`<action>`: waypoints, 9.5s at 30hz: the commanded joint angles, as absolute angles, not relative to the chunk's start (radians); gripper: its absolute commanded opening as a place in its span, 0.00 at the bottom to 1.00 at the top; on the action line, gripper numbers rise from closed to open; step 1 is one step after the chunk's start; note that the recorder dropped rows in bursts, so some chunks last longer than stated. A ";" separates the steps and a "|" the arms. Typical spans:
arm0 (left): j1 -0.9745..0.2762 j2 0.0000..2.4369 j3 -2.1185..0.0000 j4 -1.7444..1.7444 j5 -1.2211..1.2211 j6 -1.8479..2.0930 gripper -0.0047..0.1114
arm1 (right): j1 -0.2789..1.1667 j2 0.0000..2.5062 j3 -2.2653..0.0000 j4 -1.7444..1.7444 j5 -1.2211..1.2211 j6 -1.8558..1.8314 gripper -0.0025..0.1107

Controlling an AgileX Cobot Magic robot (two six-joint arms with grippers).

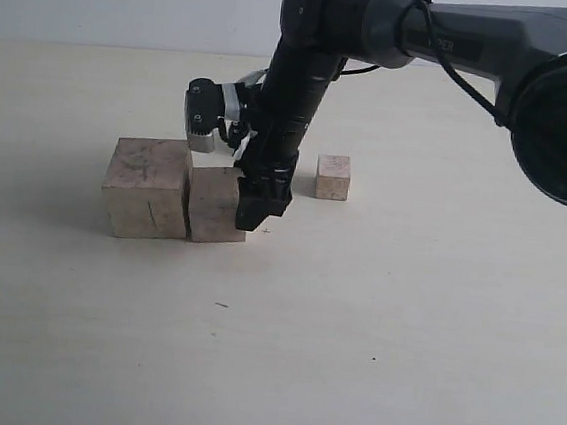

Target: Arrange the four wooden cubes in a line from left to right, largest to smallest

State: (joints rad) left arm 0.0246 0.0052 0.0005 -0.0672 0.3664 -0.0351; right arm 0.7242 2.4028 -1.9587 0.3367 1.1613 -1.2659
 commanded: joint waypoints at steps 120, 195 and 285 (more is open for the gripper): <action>0.019 0.000 0.000 -0.066 0.357 -0.031 0.04 | 0.709 2.229 -1.962 -0.010 0.930 0.232 0.40; 0.019 0.000 0.000 -0.066 0.357 -0.031 0.04 | 0.564 2.233 -1.841 0.487 1.221 -1.197 0.02; 0.019 0.000 0.000 -0.066 0.357 -0.031 0.04 | 0.605 2.342 -1.841 0.577 1.146 -1.386 0.62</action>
State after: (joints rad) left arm 0.0246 0.0052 0.0005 -0.0653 0.3664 -0.0351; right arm 0.6066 2.3552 -1.8430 0.5601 1.1502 -1.3962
